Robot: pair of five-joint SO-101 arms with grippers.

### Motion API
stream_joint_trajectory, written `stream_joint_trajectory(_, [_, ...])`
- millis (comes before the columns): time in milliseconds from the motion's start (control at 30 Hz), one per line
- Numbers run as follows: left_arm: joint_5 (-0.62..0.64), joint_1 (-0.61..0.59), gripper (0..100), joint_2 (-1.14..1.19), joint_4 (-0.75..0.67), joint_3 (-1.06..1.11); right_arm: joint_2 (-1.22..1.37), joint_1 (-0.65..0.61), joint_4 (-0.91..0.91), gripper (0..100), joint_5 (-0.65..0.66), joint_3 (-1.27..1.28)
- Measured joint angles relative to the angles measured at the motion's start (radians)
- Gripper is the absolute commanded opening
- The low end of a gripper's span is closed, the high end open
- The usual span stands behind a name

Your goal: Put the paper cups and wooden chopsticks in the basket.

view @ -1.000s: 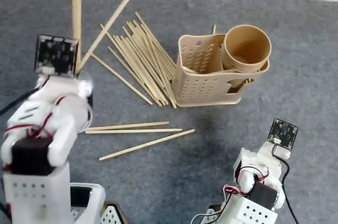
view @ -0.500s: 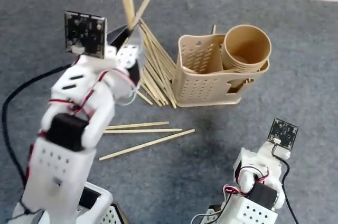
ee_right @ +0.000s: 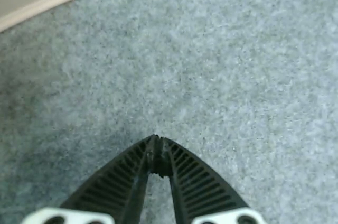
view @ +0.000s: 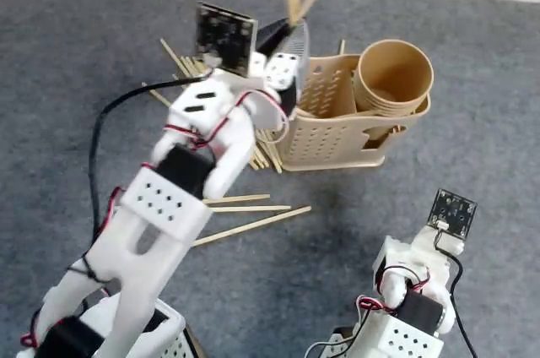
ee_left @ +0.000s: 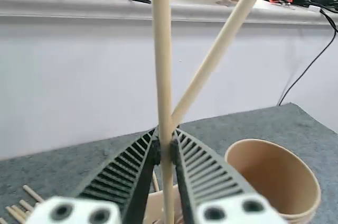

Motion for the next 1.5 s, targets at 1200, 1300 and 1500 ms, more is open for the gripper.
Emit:
stream_joint_trajectory(1200, [0.094, 0.072, 10, -0.121, 0.338, -0.043, 0.000, 0.000, 0.000, 0.5, 0.000, 0.000])
stream_joint_trajectory(1300, [0.091, 0.055, 10, -0.189, 0.387, -0.043, 0.000, 0.000, 0.000, 0.5, 0.000, 0.000])
stream_joint_trajectory(1500, [-0.066, -0.032, 10, -0.307, 0.543, -0.044, 0.000, 0.000, 0.000, 0.5, 0.000, 0.000])
